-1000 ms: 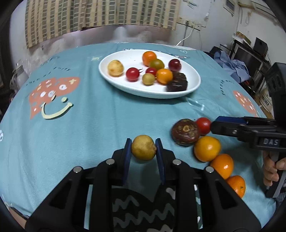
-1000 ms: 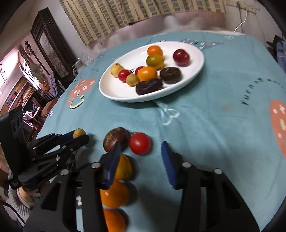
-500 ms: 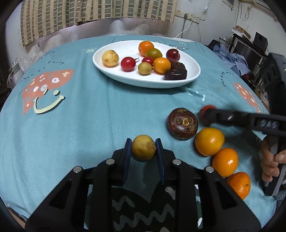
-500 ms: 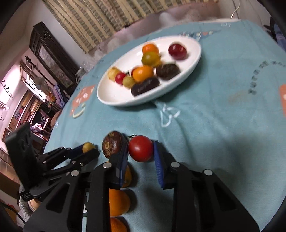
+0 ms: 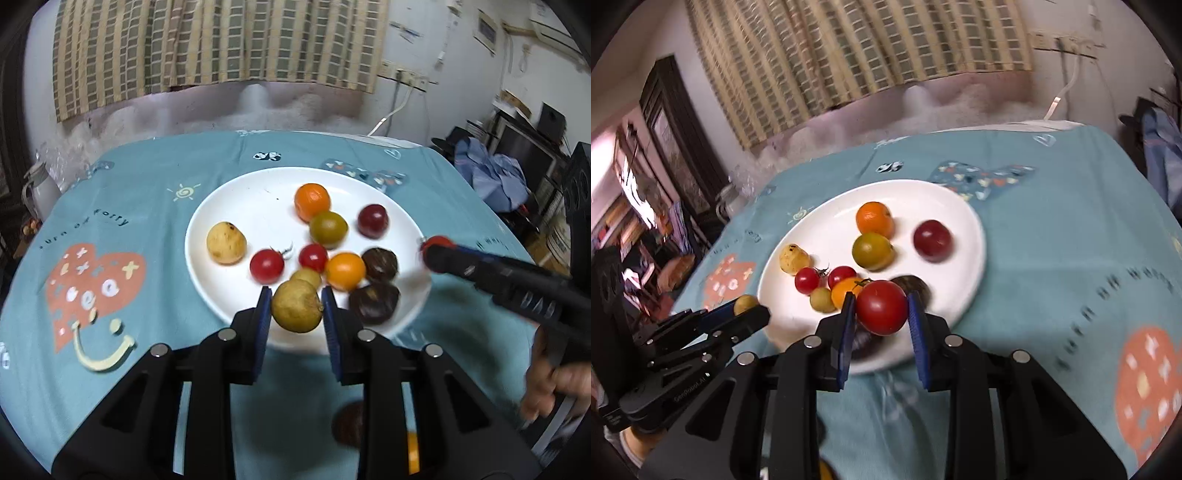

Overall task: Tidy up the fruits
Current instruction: 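Carry the citrus and tomato onto the white plate and release both, then grasp the large dark brown fruit with the left tool while the right tool grasps a yellow-orange citrus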

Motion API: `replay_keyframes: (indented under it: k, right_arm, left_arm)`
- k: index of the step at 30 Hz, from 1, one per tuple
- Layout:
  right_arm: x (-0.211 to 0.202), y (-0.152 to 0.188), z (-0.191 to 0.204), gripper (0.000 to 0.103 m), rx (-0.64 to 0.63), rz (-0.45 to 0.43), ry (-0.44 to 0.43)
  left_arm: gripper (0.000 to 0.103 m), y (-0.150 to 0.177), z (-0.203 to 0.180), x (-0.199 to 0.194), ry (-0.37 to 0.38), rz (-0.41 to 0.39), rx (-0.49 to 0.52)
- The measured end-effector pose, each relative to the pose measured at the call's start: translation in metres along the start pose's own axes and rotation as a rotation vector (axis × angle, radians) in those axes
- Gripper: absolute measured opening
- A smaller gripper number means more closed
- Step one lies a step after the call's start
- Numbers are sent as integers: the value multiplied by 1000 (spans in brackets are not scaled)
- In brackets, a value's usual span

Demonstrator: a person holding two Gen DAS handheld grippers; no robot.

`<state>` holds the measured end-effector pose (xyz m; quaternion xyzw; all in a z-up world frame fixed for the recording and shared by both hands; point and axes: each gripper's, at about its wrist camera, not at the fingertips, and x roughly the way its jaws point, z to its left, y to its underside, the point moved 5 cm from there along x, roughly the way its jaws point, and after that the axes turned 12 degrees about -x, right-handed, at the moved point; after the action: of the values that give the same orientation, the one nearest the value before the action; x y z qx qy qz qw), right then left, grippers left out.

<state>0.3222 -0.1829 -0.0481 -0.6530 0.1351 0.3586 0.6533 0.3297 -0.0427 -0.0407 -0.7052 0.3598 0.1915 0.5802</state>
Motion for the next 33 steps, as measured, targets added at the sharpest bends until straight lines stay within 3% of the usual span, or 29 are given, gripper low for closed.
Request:
replay_keyframes:
  k: [1,2,5,9,11,17,30,33]
  right_arm:
    - [8,-1,1,33,-14,15,16]
    - [16,-1,1,39,-23,31,32]
    - [13,5,1,44,1,11,-8]
    - [-21,19,0,46,35,-10,-47]
    - [-43,29,1,60,28,-25,-37]
    - [-80,73,-7,60,109,-44,-80]
    - [-74,92,-17,60,168,13,-90]
    - [-77,90,-19,60,168,1,-83]
  left_arm:
    - [63,-1,3,4,-7,0,-13]
    - [72,0,6,6,-15,-9,-22]
    - [72,9,13,4,-6,9,-7]
    - [72,27,20,-11,4,31,-21]
    - [72,42,14,-19,8,43,6]
    - [72,88,-12,-24,-7,84,81]
    - [82,85,-4,-14,-60,87,75]
    - [82,81,18,-25,-139,46,82]
